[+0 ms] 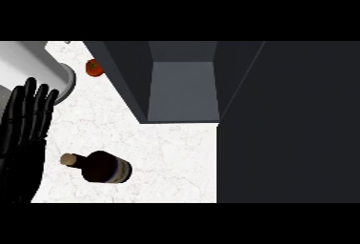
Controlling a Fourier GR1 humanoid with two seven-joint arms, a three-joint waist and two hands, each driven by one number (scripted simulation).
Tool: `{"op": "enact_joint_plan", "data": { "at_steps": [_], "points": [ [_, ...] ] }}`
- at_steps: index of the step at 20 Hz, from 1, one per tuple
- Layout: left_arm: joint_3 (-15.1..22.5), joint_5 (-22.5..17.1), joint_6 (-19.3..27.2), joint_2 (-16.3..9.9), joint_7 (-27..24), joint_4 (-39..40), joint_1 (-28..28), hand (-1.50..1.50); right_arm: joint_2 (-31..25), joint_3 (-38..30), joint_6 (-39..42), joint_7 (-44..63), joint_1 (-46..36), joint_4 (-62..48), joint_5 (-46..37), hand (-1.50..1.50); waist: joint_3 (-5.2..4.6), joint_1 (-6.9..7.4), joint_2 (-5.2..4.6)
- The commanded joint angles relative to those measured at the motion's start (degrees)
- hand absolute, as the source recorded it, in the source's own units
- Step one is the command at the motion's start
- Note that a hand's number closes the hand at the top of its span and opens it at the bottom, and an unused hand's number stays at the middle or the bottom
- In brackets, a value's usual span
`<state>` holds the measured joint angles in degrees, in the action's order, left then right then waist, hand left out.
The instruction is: Pick up the wine, place it into the cabinet and close the cabinet
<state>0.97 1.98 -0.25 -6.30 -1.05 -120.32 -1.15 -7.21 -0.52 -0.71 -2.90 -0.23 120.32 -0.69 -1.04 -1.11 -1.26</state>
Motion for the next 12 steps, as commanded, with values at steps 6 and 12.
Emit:
{"op": "enact_joint_plan", "data": {
  "at_steps": [6, 12],
  "points": [
    [5.2, 15.7, 21.8, 6.2, 3.3, -9.4, -12.7, -1.5, 2.2, 4.7, 0.2, 2.7, 8.2, 6.5, -0.9, -1.5, 1.13, 2.06, 2.03],
    [21.7, 15.0, 39.4, 6.3, 10.4, -15.6, -16.4, -1.5, 0.0, 12.5, 5.6, 13.3, 11.1, 17.3, 4.0, -1.5, 1.09, 1.05, 1.79]
  ]
}}
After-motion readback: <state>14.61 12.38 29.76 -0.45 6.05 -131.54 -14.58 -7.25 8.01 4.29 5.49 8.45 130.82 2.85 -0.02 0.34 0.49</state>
